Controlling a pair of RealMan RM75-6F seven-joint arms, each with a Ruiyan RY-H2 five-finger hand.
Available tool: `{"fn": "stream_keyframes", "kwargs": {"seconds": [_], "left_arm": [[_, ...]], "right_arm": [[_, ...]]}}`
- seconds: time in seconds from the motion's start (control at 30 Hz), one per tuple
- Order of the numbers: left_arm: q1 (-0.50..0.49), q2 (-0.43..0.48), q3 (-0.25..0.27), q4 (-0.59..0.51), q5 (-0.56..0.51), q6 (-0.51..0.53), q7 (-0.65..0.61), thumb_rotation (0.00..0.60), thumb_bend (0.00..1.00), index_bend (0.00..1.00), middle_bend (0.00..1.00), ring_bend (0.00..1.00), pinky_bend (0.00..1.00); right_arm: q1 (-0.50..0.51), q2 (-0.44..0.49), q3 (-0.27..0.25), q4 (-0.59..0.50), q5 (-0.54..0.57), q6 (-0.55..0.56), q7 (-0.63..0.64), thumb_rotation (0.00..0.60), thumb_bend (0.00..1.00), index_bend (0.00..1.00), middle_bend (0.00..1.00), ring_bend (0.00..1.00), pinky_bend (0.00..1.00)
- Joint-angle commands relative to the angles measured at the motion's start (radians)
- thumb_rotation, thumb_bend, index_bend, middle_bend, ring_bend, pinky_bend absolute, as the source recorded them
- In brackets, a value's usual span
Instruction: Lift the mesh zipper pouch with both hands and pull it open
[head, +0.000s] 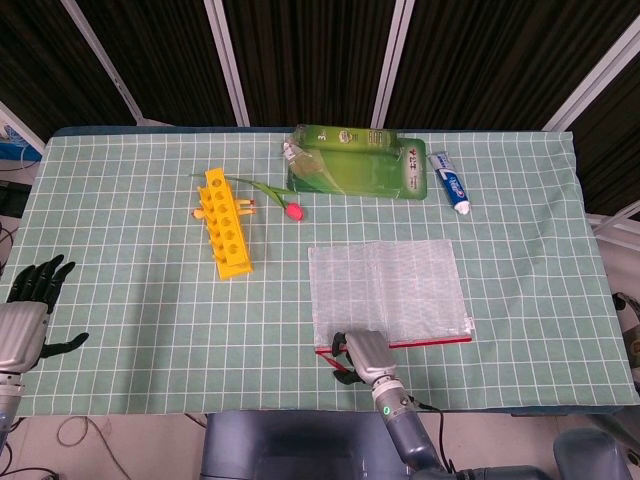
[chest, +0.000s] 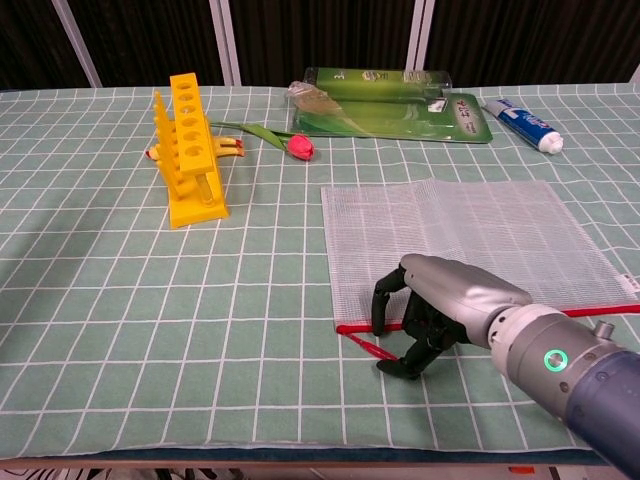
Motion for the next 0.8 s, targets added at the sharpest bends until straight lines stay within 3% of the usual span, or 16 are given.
{"fn": "stream_keyframes", "kwargs": {"seconds": [0.03, 0.4, 0.8], "left_arm": [[0.000, 0.000, 0.000, 0.000, -0.001, 0.000, 0.000, 0.600, 0.02, 0.00, 0.00, 0.00, 0.00], [-0.001, 0.002, 0.000, -0.003, -0.002, -0.003, -0.002, 0.600, 0.02, 0.00, 0.00, 0.00, 0.00], [-0.001, 0.002, 0.000, -0.004, -0.004, -0.004, -0.006, 0.600, 0.02, 0.00, 0.00, 0.00, 0.00]], "right_arm": [[-0.002, -0.001, 0.000, 0.003, 0.003, 0.000, -0.001, 0.600, 0.32, 0.53, 1.00, 1.00, 0.98], [-0.011, -0.002, 0.003, 0.006, 0.010, 0.005, -0.007, 0.600, 0.40, 0.54, 1.00, 1.00, 0.98], [-0.025, -0.003, -0.003, 0.010, 0.009, 0.008, -0.003, 0.600, 0.40, 0.55, 1.00, 1.00, 0.98]]}}
